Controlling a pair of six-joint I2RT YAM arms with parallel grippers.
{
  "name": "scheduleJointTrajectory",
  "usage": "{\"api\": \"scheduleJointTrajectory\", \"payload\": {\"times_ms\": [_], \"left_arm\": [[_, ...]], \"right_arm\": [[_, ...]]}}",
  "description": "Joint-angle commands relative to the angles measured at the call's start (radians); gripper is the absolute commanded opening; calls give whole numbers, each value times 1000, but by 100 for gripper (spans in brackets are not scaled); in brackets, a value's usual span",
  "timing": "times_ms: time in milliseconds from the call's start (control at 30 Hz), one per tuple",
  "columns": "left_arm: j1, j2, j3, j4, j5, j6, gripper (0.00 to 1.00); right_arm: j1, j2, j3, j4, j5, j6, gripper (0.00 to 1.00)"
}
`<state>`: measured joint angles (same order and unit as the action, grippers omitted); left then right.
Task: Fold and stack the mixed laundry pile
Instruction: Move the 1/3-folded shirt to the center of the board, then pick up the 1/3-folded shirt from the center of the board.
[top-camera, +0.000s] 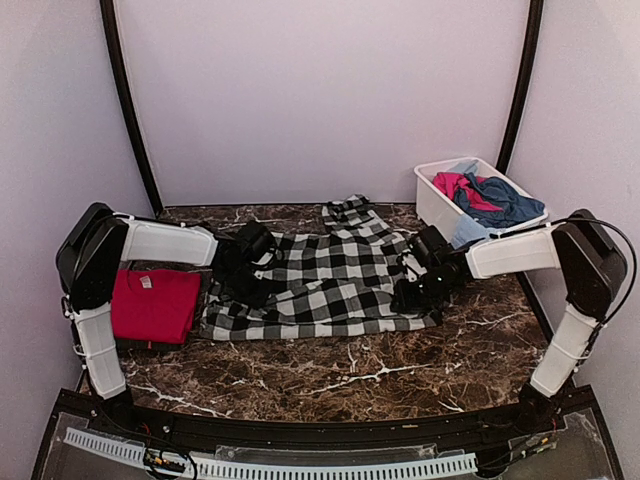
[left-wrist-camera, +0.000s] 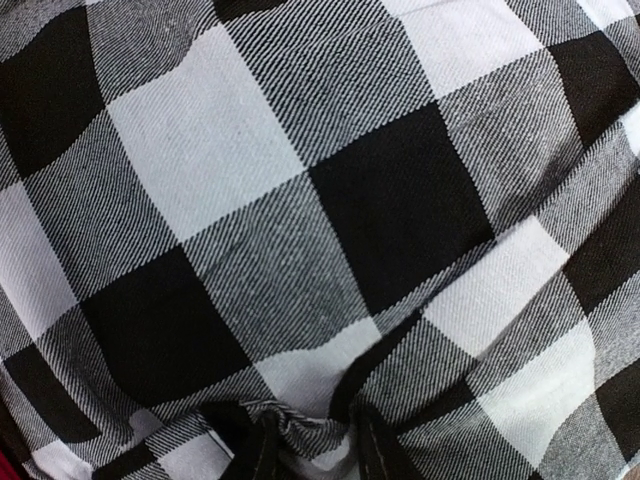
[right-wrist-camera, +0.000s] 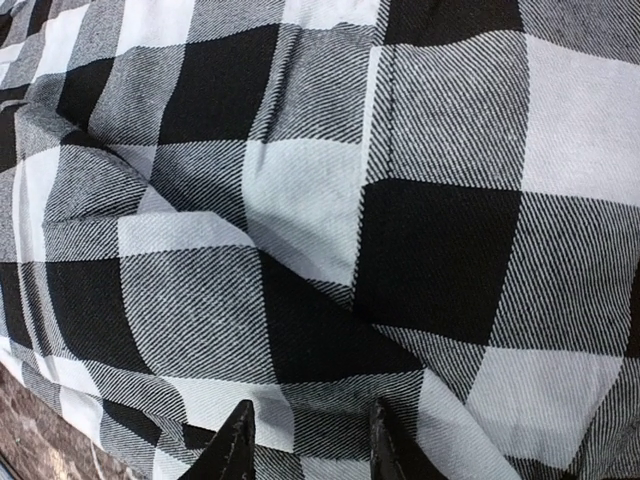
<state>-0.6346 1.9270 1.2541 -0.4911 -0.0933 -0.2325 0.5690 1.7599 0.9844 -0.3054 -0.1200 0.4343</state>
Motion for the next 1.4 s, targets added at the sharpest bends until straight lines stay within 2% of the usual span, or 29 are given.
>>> {"api": "scheduleJointTrajectory", "payload": {"times_ms": [0,133,267,367,500,700,967,1133,1367], "left_arm": [[-16,-65,-106,-102,25,-43,27],[-24,-132,-163,-116,76,-53,29],[-48,-224,-197,-136,140,-58,31],[-44,-301,-198,-129,145,-70,40],[11,-376,-111,-81,133,-75,54],[143,-371,11,32,172,-88,59],[280,-230,145,68,182,-85,60],[351,-130,229,63,208,-70,59],[368,-15,317,34,180,-43,59]], "right_arm": [[82,-92,-138,-75,-64,105,36],[195,-191,-209,-110,-83,208,37],[211,-318,-215,-185,-73,219,39],[188,-389,-126,-255,-8,154,45],[61,-391,0,-234,9,41,47],[-67,-176,272,-169,26,-77,44],[-97,204,647,-207,87,-151,41],[-151,311,730,-203,116,-176,40],[-167,431,802,-230,161,-227,37]]}}
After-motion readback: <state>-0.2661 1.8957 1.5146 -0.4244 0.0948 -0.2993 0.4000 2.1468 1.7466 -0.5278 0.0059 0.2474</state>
